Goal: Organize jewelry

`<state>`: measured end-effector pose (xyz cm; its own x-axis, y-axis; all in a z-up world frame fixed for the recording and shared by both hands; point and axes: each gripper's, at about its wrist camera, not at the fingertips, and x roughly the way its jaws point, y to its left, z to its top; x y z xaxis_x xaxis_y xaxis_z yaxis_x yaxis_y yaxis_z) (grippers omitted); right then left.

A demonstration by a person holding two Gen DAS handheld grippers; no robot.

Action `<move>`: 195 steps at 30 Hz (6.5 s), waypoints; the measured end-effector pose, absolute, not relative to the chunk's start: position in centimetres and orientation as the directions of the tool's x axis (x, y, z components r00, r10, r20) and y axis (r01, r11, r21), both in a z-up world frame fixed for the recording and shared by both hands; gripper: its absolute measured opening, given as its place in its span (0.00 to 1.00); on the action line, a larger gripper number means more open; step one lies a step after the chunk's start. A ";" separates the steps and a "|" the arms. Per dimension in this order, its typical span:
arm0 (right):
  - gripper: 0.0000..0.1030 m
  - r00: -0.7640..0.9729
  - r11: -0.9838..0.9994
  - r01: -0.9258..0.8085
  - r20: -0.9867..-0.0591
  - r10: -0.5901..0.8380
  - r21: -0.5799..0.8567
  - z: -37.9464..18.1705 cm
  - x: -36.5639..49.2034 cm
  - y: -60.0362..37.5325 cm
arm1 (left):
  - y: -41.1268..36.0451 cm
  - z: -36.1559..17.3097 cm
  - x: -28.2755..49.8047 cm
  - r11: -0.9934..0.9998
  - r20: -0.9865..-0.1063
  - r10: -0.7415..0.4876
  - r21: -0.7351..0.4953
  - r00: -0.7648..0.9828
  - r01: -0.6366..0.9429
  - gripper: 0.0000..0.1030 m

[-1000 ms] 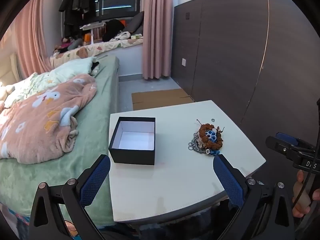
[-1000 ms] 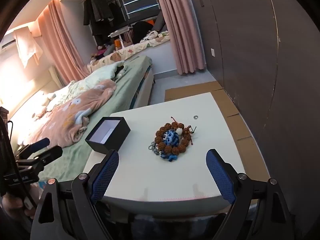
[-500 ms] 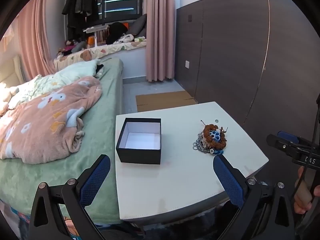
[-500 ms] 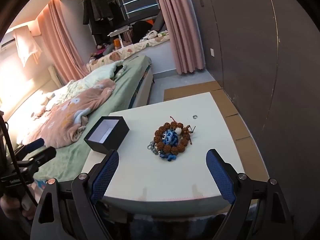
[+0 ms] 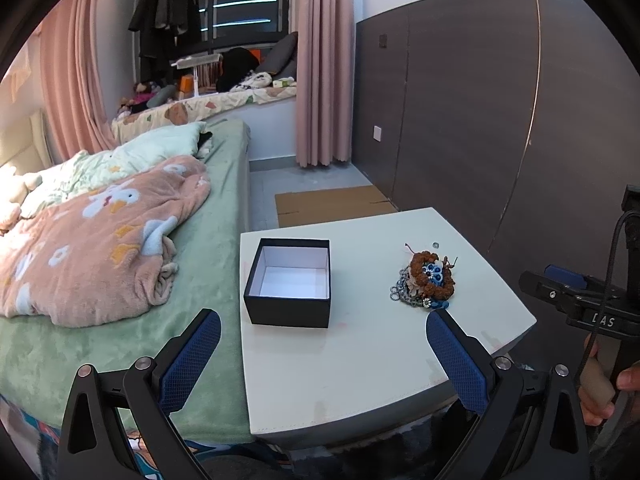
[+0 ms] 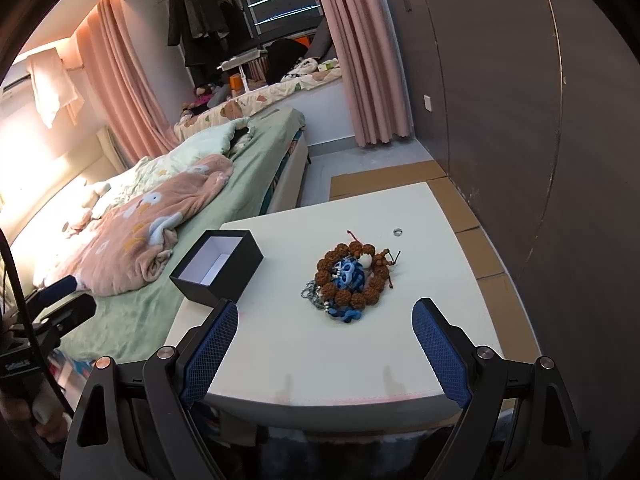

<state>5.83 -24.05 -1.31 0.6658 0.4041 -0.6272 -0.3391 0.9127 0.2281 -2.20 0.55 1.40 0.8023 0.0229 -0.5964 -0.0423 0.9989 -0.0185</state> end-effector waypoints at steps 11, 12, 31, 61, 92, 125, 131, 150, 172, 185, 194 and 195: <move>0.86 0.673 0.915 -0.340 -0.624 0.397 0.216 -1.3 5.6 -23.6 | 0.8 2.0 -3.0 0.999 -0.596 0.022 -0.010 0.802 -0.034 0.99; 0.86 0.674 0.915 -0.340 -0.623 0.397 0.216 -1.3 5.6 -23.6 | 0.8 2.0 -3.0 0.999 -0.596 0.023 -0.010 0.803 -0.035 0.99; 0.86 0.683 0.917 -0.343 -0.616 0.394 0.206 -1.1 5.8 -23.7 | 0.7 2.7 -3.1 0.999 -0.592 0.034 0.013 0.805 -0.033 1.00; 0.86 0.728 0.927 -0.354 -0.587 0.354 0.120 0.2 4.4 -24.2 | 1.1 1.2 -1.2 0.999 -0.628 0.013 -0.024 0.778 -0.036 0.99; 0.84 0.586 0.929 -0.067 -0.739 0.332 0.364 -5.0 10.4 -31.4 | -6.7 -6.6 13.6 0.955 -0.728 -0.297 -0.240 0.618 0.176 0.59; 0.78 0.576 0.855 -0.018 -0.694 0.432 0.518 -7.2 14.5 -27.9 | -5.3 -6.0 17.7 0.818 -0.608 -0.554 -0.526 0.569 0.234 0.20; 0.78 0.559 0.869 -0.040 -0.710 0.428 0.493 -7.4 14.7 -26.5 | -3.8 -3.2 16.5 0.801 -0.548 -0.565 -0.543 0.617 0.251 0.20; 0.58 0.431 0.901 -0.165 -0.792 0.432 0.402 -9.3 19.2 -19.2 | 4.9 0.3 13.6 0.827 -0.506 -0.431 -0.553 0.747 0.103 0.20; 0.10 0.465 0.848 -0.244 -0.711 0.528 0.470 -5.6 18.7 -18.7 | 10.1 -0.1 12.4 0.841 -0.555 -0.305 -0.538 0.774 -0.054 0.20; 0.10 0.399 0.701 -0.427 -0.577 0.713 0.571 -0.9 19.6 -10.9 | 14.3 -0.3 12.4 0.777 -0.569 -0.222 -0.594 0.792 -0.209 0.76; 0.52 0.234 0.616 -0.447 -0.580 0.780 0.649 -4.2 20.2 -7.0 | 16.0 -0.6 12.1 0.759 -0.597 -0.125 -0.572 0.793 -0.311 0.83; 0.55 0.258 0.627 -0.440 -0.578 0.774 0.643 -4.1 20.1 -7.7 | 15.9 -0.6 12.1 0.758 -0.598 -0.123 -0.572 0.792 -0.314 0.83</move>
